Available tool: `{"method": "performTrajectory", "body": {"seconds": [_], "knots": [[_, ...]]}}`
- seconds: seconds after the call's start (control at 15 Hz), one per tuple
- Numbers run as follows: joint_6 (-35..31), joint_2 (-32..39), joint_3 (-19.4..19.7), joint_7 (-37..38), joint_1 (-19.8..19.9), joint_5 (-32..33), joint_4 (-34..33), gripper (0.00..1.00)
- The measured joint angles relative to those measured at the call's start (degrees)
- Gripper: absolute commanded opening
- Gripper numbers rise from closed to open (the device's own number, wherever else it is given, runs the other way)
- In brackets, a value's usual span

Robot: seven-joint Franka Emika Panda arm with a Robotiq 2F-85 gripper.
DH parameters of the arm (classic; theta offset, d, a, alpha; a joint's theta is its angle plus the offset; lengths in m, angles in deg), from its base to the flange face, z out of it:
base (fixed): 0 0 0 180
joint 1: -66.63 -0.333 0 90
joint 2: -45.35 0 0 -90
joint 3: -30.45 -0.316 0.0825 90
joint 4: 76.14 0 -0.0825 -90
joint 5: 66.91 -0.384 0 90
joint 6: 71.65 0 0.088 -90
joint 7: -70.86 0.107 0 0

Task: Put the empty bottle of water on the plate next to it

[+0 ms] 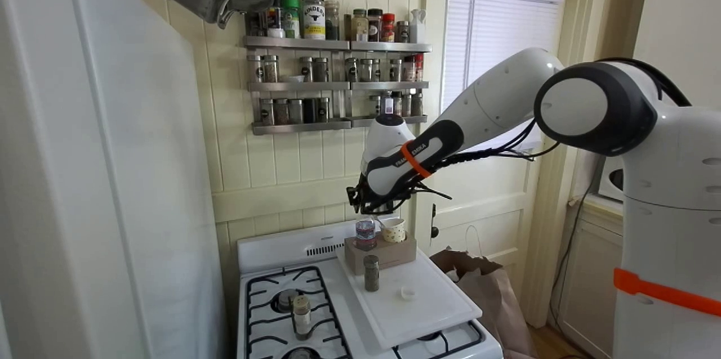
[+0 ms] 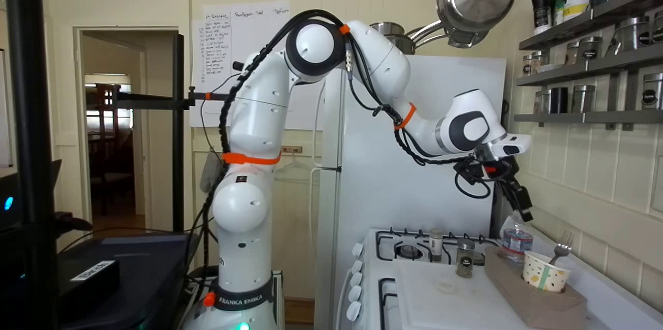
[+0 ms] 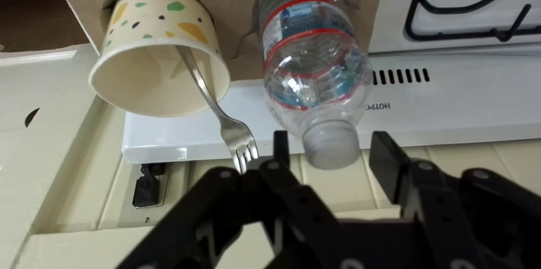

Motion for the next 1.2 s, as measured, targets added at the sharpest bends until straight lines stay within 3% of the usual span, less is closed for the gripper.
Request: {"method": "performTrajectory", "body": {"seconds": [0.13, 1.2], "knots": [[0.00, 0.15, 0.29, 0.00, -0.30, 0.00, -0.29, 0.07], [0.00, -2.98, 1.36, 7.12, -2.80, 8.07, -0.50, 0.08]]}}
